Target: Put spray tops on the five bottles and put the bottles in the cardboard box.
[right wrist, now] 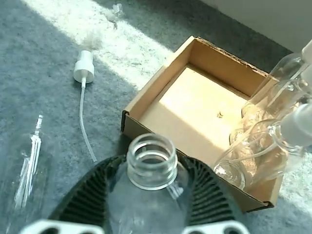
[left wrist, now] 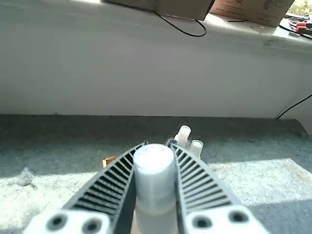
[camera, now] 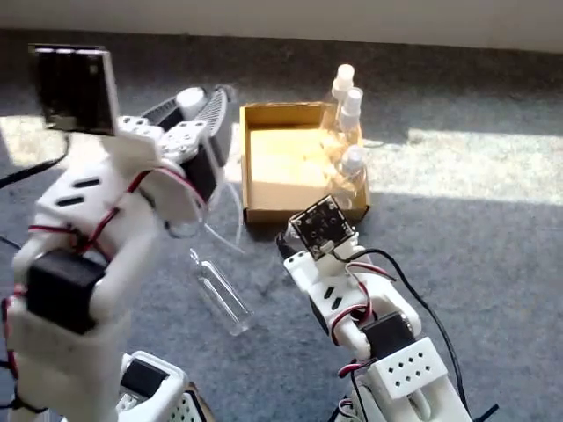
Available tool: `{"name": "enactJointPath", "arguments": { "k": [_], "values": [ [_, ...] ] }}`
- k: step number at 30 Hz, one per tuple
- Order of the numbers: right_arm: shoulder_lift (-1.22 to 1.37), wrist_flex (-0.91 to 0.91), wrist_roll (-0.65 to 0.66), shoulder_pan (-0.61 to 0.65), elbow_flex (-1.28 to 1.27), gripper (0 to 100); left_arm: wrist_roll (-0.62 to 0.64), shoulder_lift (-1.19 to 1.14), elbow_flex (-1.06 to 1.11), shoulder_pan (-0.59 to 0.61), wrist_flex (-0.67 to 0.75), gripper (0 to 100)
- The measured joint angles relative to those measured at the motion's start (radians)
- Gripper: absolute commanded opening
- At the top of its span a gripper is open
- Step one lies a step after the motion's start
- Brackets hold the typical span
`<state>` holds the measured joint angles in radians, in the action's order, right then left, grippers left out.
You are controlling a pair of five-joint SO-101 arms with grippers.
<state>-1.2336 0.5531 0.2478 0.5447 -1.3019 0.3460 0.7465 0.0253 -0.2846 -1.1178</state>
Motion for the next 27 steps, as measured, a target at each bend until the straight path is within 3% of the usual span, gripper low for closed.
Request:
{"name": "enactJointPath", "arguments": {
  "k": [5,12,20,27],
  "values": [
    [-0.147,0.0,-0.018,0.006,-0.063,0.4,0.008,0.002,0.204,-0.052,0.241,0],
    [-0.493,0.04,-0.02,0.049,-0.249,0.4,0.071,0.003,0.222,-0.049,0.362,0],
    [-0.552,0.103,-0.02,0.098,-0.272,0.4,0.115,0.003,0.236,-0.155,0.391,0],
    [-0.555,0.103,-0.02,0.098,-0.272,0.4,0.114,0.003,0.313,-0.158,0.354,0]
  ]
}}
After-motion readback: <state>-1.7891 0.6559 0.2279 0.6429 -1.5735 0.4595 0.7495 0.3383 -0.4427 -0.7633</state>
